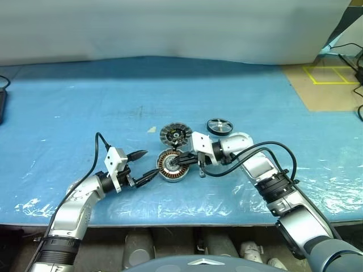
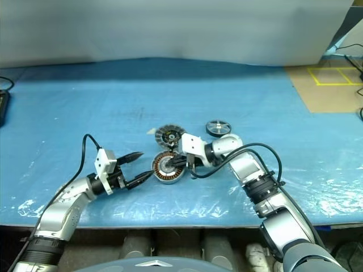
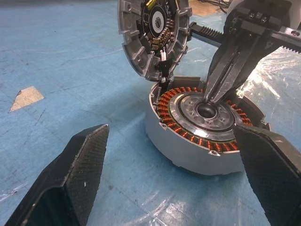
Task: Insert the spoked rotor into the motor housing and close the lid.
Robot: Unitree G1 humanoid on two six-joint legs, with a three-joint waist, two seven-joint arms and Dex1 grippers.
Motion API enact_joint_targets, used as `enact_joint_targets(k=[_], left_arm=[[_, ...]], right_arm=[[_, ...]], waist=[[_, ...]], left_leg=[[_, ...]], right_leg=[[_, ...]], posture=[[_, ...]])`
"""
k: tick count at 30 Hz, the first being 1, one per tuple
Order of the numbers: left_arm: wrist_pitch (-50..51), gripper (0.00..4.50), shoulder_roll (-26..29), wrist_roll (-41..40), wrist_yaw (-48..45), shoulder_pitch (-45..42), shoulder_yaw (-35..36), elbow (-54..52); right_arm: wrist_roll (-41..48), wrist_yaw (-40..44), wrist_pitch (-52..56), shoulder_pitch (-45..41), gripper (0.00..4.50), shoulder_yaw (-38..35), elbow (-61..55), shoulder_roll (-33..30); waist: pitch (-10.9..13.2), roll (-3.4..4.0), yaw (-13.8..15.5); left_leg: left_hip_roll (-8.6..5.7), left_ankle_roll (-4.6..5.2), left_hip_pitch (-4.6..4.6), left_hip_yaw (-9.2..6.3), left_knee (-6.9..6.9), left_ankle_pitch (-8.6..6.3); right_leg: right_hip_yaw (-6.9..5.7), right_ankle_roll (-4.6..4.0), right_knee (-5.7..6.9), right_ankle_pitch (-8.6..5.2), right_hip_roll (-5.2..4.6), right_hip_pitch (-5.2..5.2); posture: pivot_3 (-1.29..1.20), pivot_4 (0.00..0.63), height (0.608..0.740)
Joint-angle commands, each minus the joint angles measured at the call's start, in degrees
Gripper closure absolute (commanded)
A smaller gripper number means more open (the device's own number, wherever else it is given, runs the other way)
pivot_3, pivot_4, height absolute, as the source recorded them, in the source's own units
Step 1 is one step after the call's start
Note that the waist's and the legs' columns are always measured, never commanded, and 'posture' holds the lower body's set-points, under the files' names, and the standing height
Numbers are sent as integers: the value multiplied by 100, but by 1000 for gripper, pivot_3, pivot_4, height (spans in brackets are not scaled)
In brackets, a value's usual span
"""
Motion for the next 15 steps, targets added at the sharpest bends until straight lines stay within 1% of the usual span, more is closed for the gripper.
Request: enact_joint_targets(k=[1, 10, 15], left_arm=[[-60, 66, 19, -29, 0, 4, 25, -189], [-56, 66, 16, -28, -3, 18, 16, -187], [-63, 66, 9, -27, -14, -6, 5, -166]], right_arm=[[145, 23, 17, -121, 4430, -106, -206, 24], [138, 87, 78, -106, 4430, -140, -462, -229], [142, 74, 134, -34, 4430, -99, -496, -248]], waist=[[0, 0, 1], [0, 0, 1], [0, 0, 0]], left_leg=[[0, 0, 0, 0, 1, 0], [1, 0, 1, 0, 7, 0], [1, 0, 1, 0, 7, 0]], right_leg=[[0, 0, 2, 0, 0, 0], [1, 0, 9, 0, 0, 0], [1, 0, 10, 0, 1, -1]], posture=[[0, 150, 740], [0, 150, 740], [0, 150, 740]])
